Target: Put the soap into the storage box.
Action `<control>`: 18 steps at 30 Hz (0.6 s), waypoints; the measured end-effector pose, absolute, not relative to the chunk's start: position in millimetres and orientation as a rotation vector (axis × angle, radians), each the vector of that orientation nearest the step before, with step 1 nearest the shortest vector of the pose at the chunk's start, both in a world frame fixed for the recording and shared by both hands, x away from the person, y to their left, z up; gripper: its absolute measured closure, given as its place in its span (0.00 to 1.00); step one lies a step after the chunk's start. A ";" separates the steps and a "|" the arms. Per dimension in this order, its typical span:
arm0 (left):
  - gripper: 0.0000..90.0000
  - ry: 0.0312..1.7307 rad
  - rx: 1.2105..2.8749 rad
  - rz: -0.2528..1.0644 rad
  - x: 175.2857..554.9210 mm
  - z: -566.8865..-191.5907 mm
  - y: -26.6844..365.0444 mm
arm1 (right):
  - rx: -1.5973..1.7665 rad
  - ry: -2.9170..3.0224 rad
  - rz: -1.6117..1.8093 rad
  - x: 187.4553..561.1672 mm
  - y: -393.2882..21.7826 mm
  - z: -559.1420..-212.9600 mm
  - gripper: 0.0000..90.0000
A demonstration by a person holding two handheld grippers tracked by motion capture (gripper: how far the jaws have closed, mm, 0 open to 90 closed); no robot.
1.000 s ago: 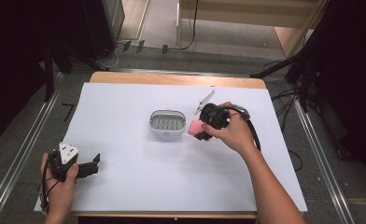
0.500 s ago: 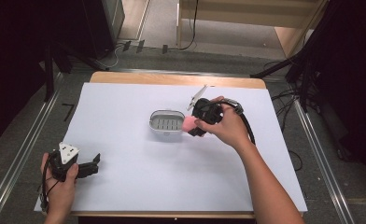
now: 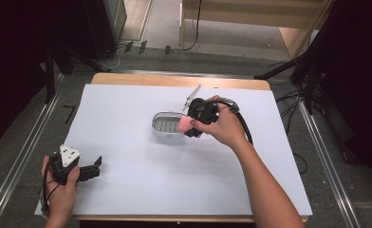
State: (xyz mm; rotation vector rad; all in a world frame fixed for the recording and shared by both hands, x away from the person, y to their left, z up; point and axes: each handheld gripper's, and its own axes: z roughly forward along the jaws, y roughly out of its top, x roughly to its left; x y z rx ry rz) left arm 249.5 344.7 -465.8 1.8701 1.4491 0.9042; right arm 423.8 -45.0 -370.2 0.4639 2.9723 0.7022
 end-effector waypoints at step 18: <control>0.00 1.448 1.869 0.904 249.4 -465.8 344.5 | 0.399 2.986 0.707 431.8 -19.3 -367.2 0.43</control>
